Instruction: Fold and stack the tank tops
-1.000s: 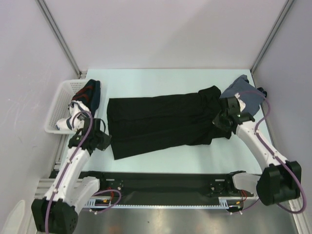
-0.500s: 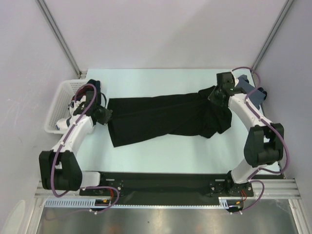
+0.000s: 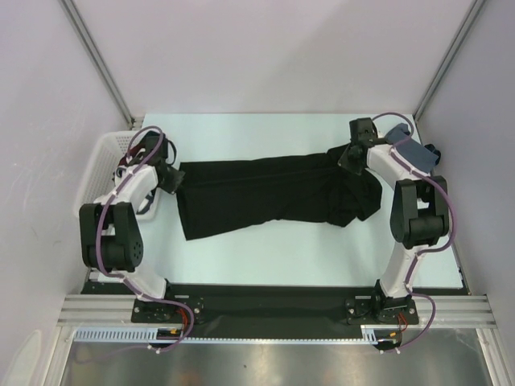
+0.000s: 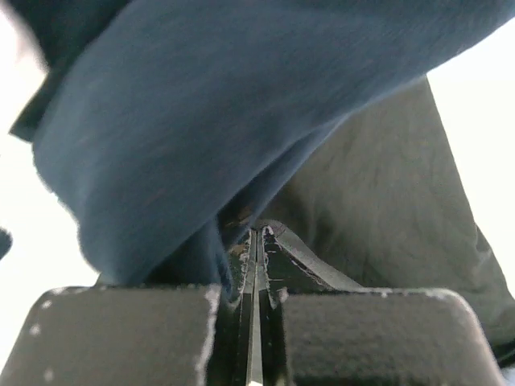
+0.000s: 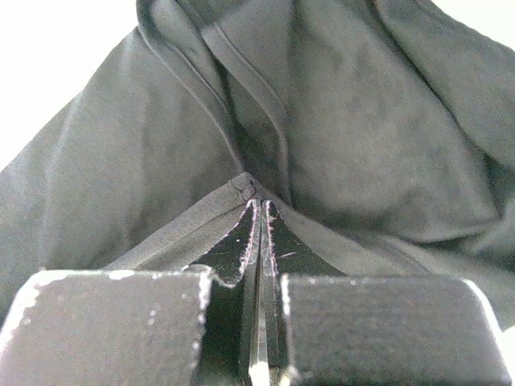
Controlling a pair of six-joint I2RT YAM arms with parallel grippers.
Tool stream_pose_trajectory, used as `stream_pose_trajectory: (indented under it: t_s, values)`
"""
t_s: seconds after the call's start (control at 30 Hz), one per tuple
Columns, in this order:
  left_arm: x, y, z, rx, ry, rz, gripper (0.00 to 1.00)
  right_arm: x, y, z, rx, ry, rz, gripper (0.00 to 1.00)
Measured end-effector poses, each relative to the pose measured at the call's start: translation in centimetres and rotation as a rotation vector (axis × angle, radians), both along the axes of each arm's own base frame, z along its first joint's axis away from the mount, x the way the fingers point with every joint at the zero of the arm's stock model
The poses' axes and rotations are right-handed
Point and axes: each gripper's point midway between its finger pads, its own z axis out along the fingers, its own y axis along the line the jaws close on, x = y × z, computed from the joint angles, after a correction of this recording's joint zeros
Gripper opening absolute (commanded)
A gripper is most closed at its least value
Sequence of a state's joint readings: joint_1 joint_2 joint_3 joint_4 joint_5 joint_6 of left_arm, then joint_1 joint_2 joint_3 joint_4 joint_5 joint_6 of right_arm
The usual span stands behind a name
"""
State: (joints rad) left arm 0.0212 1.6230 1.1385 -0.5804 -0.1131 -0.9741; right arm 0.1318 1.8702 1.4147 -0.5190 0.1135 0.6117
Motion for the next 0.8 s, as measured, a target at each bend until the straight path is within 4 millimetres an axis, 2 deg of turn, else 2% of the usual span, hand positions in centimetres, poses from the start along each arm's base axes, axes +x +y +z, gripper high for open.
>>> stream_pose_trajectory:
  t_s: [0.17,0.27,0.3,0.37,0.4,0.43,0.57,0.67,0.7,0.8]
  values:
    - [1.3,0.5,-0.5,0.014,0.013,0.005,0.00,1.8,0.4,-0.1,0.007,-0.017,0.007,0.00]
    - [2.4,0.9,-0.7,0.023,0.018,0.008,0.00,3.0,0.6,-0.4,0.010,-0.023,0.010,0.06]
    - [2.8,1.1,-0.9,0.028,0.021,0.009,0.00,3.5,0.8,-0.6,0.010,-0.024,0.011,0.12]
    - [3.6,1.5,-1.2,0.046,0.027,0.004,0.12,4.4,1.1,-0.8,0.008,-0.029,0.014,0.37]
    - [3.8,1.6,-1.4,0.054,0.033,-0.002,0.20,4.6,1.2,-1.0,0.002,-0.030,0.019,0.53]
    - [4.1,1.7,-1.5,0.062,0.032,-0.014,0.34,4.8,1.3,-1.0,-0.003,-0.032,0.020,0.59]
    - [5.1,1.5,-0.9,0.084,-0.001,-0.069,0.46,4.5,1.4,-1.2,-0.029,-0.035,0.029,0.63]
    - [5.4,1.2,-0.7,0.094,-0.014,-0.117,0.56,2.4,1.0,-1.4,-0.038,-0.029,0.029,0.67]
    - [5.5,0.9,-0.6,0.097,-0.022,-0.137,0.59,1.7,1.0,-1.4,-0.036,-0.033,0.032,0.74]
    - [5.0,0.1,-0.4,0.125,-0.036,-0.200,0.68,-2.3,0.5,-0.9,-0.037,-0.023,0.037,0.76]
